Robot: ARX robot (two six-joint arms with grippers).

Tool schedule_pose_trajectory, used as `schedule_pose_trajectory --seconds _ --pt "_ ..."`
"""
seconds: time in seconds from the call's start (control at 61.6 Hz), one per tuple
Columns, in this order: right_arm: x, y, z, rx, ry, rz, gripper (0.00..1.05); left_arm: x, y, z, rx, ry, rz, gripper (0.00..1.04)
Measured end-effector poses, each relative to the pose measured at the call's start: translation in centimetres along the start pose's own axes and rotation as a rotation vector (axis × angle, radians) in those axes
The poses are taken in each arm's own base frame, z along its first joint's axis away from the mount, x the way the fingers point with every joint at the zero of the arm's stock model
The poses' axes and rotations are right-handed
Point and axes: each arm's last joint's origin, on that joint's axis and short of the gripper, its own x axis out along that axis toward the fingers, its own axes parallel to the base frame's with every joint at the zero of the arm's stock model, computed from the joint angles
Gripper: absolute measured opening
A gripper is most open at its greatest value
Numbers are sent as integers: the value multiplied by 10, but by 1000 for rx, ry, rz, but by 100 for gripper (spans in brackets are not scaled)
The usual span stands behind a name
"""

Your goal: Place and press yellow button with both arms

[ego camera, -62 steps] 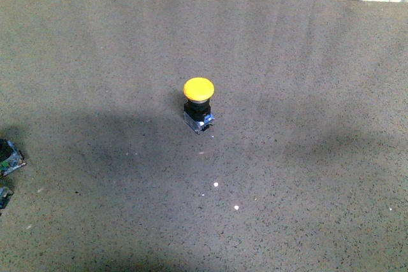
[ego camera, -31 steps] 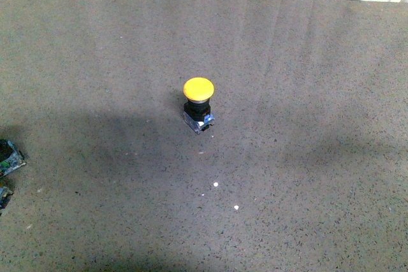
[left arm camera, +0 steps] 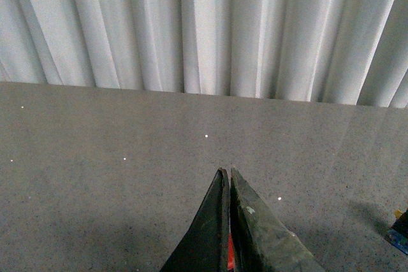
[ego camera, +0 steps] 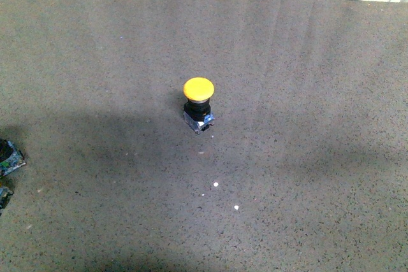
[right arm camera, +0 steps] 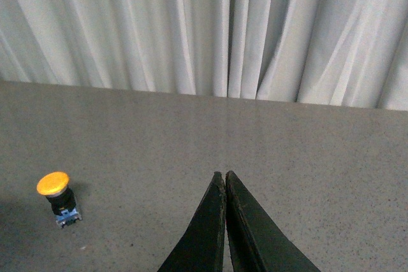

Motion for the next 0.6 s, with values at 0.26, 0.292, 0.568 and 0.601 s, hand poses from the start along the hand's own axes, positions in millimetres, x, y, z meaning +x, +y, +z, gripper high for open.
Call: schedule_pose_trajectory --seconds 0.26,0.292,0.568,0.601 --pt "-10 0 -5 0 36 2 1 0 0 0 0 0 0 1" --pt "-13 0 -3 0 15 0 1 0 0 0 0 0 0 1" --pt "-14 0 -3 0 4 0 25 0 0 0 0 0 0 32" --pt "-14 0 -3 0 4 0 30 0 0 0 0 0 0 38"
